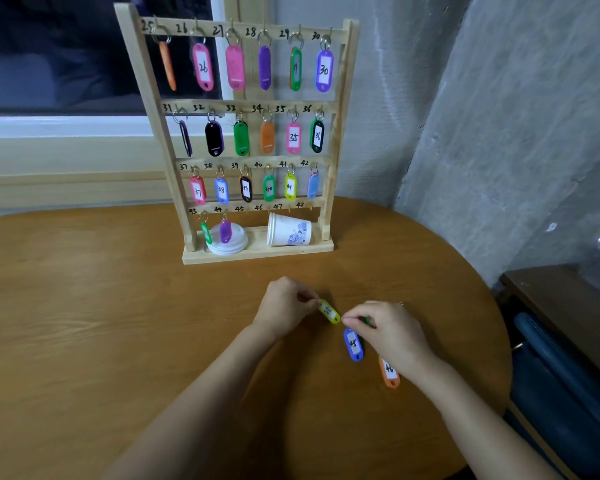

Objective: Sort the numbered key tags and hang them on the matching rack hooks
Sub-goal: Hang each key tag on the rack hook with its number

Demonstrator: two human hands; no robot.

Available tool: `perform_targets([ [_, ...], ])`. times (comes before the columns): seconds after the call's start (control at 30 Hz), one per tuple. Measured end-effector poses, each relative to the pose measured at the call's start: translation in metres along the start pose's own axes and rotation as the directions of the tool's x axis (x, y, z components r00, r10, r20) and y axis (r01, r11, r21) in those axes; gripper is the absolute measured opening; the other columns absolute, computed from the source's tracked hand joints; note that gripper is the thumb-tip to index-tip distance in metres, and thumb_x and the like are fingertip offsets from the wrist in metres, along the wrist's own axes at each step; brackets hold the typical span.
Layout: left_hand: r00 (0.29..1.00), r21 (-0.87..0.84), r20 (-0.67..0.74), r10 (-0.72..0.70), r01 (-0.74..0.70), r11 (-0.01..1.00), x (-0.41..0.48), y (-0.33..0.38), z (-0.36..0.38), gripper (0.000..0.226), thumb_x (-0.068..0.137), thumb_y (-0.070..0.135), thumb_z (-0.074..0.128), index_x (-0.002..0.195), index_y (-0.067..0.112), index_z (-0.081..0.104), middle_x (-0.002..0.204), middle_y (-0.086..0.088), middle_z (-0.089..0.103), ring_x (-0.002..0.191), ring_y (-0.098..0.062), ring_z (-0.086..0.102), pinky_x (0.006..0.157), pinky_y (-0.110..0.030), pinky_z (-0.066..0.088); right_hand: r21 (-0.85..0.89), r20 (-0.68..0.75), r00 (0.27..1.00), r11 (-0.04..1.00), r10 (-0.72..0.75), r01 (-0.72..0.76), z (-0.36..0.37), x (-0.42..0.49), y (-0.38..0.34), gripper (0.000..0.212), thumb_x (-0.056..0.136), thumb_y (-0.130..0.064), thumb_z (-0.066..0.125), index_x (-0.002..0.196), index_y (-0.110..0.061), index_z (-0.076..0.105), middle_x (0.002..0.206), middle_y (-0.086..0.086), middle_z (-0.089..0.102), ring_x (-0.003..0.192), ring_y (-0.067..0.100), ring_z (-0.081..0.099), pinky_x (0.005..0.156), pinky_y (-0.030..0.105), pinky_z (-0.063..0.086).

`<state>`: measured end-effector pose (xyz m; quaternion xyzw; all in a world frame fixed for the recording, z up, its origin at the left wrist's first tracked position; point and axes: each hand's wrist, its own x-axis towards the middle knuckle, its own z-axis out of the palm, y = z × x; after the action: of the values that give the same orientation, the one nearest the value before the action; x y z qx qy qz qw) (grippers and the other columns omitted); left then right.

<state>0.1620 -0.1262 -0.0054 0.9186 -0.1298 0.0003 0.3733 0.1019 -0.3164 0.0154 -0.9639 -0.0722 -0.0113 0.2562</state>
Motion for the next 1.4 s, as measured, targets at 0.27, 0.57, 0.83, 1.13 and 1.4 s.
perform_targets([
  [0.27,0.988,-0.018,-0.153,-0.008,0.005,1.000,0.012,-0.011,-0.047,0.009,0.083,0.012,0.069,0.088,0.009,0.076,0.085,-0.004,0.073,0.077,-0.010,0.060,0.071,-0.014,0.042,0.108,-0.071,0.996,0.992,-0.057,0.065,-0.021,0.043,-0.035,0.004,0.081,-0.034,0.073,0.079,-0.032,0.075,0.049,-0.035,0.051,0.061,-0.016,0.049,0.049,0.015,0.025],
  [0.57,0.942,-0.014,-0.335,-0.012,0.008,1.000,0.035,-0.028,-0.104,0.006,0.082,0.008,0.070,0.084,0.006,0.075,0.074,-0.002,0.070,0.059,0.004,0.053,0.054,-0.002,0.040,0.152,-0.103,0.988,0.980,-0.113,0.128,-0.012,0.118,-0.082,0.003,0.082,-0.028,0.071,0.080,-0.028,0.073,0.072,-0.014,0.066,0.068,0.001,0.059,0.061,0.024,0.045],
  [0.83,0.884,-0.053,-0.446,-0.138,0.127,0.990,0.064,-0.039,-0.124,0.009,0.085,0.022,0.068,0.087,0.019,0.076,0.067,-0.001,0.065,0.060,-0.015,0.056,0.055,-0.032,0.044,0.080,-0.085,0.983,0.982,-0.164,0.171,0.009,0.162,-0.114,0.011,0.089,-0.031,0.059,0.084,-0.030,0.069,0.086,-0.017,0.065,0.083,0.006,0.057,0.065,0.027,0.042],
  [1.13,0.892,0.050,-0.431,-0.132,0.170,0.984,0.077,-0.039,-0.124,0.014,0.087,0.026,0.065,0.094,0.024,0.076,0.085,0.001,0.073,0.074,-0.018,0.064,0.060,-0.035,0.053,0.099,-0.146,0.980,0.984,-0.132,0.147,0.020,0.186,-0.127,0.015,0.092,-0.031,0.057,0.089,-0.028,0.072,0.089,-0.012,0.070,0.079,0.009,0.058,0.061,0.025,0.040],
  [1.4,0.886,0.160,-0.442,-0.142,0.233,0.959,0.068,-0.039,-0.121,0.014,0.087,0.025,0.061,0.092,0.027,0.074,0.076,0.001,0.067,0.072,-0.020,0.060,0.050,-0.025,0.037,-0.017,-0.228,0.971,0.998,-0.065,0.063,0.026,0.196,-0.136,0.018,0.092,-0.033,0.057,0.084,-0.023,0.070,0.084,-0.005,0.070,0.081,0.018,0.064,0.059,0.025,0.040],
])
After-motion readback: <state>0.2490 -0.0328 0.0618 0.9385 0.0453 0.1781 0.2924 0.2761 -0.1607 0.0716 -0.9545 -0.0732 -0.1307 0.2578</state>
